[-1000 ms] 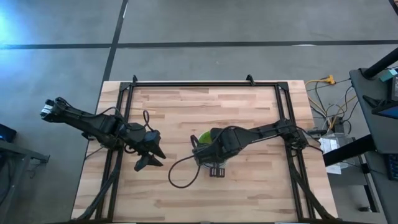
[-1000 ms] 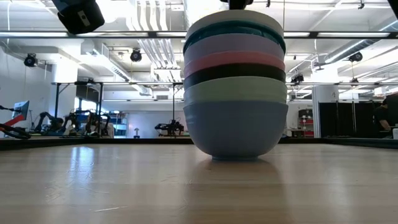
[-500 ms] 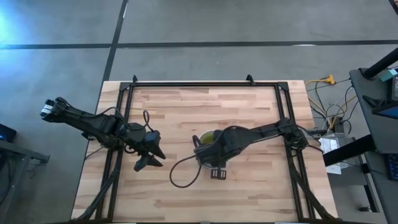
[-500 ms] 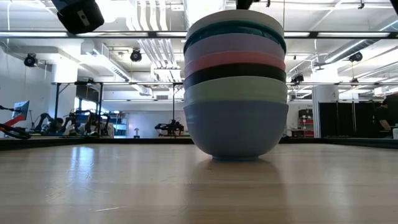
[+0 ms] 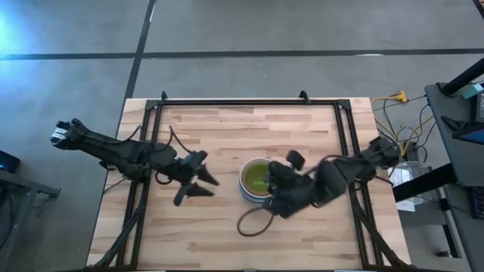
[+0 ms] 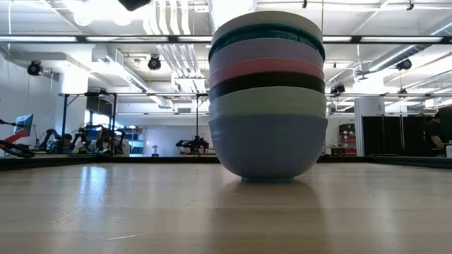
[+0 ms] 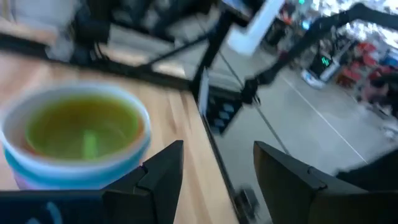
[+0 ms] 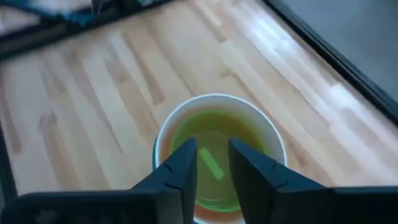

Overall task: Nest bowls inside each other
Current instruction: Stack the green bowl on top of the red bowl

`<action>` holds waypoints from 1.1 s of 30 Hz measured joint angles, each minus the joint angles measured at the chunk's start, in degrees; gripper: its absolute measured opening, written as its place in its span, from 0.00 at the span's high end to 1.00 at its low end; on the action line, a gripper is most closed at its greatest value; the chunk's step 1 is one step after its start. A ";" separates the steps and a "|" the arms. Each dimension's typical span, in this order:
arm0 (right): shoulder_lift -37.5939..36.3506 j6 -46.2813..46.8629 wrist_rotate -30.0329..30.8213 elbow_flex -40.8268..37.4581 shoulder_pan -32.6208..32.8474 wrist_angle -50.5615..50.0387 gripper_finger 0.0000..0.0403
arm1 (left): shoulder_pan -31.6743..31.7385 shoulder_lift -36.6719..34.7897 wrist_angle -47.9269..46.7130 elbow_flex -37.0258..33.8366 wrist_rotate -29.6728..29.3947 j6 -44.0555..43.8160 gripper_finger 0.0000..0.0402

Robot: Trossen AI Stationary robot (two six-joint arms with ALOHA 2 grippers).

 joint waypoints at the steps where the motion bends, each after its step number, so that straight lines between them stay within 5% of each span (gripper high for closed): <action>1: -1.74 2.62 1.73 -3.97 1.15 2.23 0.79 | 0.56 1.11 2.27 0.00 -0.26 0.68 0.56; 11: -19.96 8.31 9.69 -42.91 6.61 47.75 0.86 | 4.12 16.37 15.37 0.00 -0.47 3.76 0.56; 19: -30.36 10.29 9.26 -68.40 6.61 73.03 0.89 | 4.14 23.60 22.00 0.14 -2.72 3.26 0.70; 25: -33.66 13.55 9.26 -78.18 6.59 80.59 0.93 | 4.12 24.43 21.28 0.20 -3.38 3.24 0.80; 33: -33.64 15.12 3.68 -80.02 4.50 80.80 0.93 | 4.12 25.56 19.56 0.11 -3.26 1.71 0.86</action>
